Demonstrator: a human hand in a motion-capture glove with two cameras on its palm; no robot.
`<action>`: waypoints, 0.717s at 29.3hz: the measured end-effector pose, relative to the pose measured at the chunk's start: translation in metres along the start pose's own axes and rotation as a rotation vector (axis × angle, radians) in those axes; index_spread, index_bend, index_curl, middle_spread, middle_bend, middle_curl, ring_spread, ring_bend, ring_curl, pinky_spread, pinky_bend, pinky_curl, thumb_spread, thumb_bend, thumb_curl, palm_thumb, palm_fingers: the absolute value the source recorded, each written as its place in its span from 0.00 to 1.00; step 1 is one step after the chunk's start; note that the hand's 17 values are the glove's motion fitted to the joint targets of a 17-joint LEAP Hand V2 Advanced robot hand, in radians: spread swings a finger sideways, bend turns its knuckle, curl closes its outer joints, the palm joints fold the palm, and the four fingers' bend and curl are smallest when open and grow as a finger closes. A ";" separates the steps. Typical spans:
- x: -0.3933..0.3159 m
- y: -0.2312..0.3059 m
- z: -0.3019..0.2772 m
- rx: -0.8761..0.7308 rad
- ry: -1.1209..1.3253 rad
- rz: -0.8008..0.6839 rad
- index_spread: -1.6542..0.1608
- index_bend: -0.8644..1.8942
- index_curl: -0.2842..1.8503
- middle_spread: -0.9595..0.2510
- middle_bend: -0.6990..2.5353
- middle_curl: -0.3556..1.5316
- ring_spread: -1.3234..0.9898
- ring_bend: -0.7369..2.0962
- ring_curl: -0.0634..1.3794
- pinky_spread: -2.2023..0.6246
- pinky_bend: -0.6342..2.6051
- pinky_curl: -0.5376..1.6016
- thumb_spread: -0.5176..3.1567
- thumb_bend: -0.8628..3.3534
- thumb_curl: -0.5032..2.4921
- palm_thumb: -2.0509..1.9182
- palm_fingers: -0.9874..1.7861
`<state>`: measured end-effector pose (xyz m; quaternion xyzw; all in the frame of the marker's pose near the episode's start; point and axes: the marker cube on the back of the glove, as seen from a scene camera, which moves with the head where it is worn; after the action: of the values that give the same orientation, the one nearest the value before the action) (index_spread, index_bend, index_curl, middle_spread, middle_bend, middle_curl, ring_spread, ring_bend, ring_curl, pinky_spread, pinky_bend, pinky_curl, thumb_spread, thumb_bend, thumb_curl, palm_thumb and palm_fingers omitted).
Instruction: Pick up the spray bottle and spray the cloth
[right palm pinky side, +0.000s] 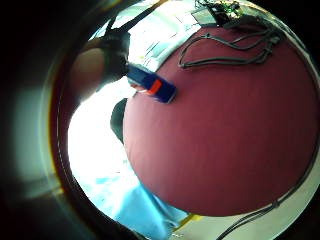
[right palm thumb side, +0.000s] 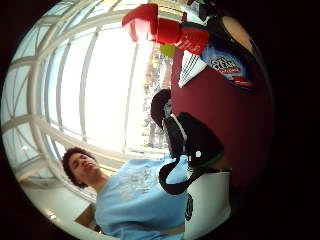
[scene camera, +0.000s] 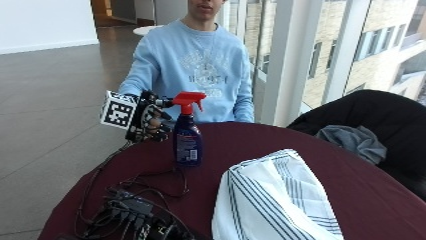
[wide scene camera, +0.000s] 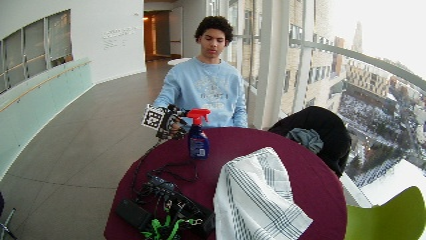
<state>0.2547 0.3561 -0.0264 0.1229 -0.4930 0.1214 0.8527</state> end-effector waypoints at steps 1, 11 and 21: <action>0.003 -0.005 0.001 0.001 -0.024 0.014 0.71 0.36 0.24 0.75 0.29 0.40 0.57 0.37 0.27 0.83 0.29 0.42 0.46 0.20 0.27 0.68 0.60; 0.017 -0.069 0.025 -0.098 -0.223 0.014 0.71 0.35 0.24 0.74 0.30 0.41 0.57 0.36 0.27 0.83 0.28 0.42 0.45 0.20 0.27 0.69 0.61; 0.021 -0.107 0.048 -0.170 -0.224 -0.094 0.71 0.36 0.24 0.71 0.31 0.41 0.54 0.43 0.30 0.83 0.25 0.40 0.42 0.21 0.28 0.71 0.69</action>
<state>0.2609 0.2414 0.0054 0.0857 -0.5871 0.0247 0.8045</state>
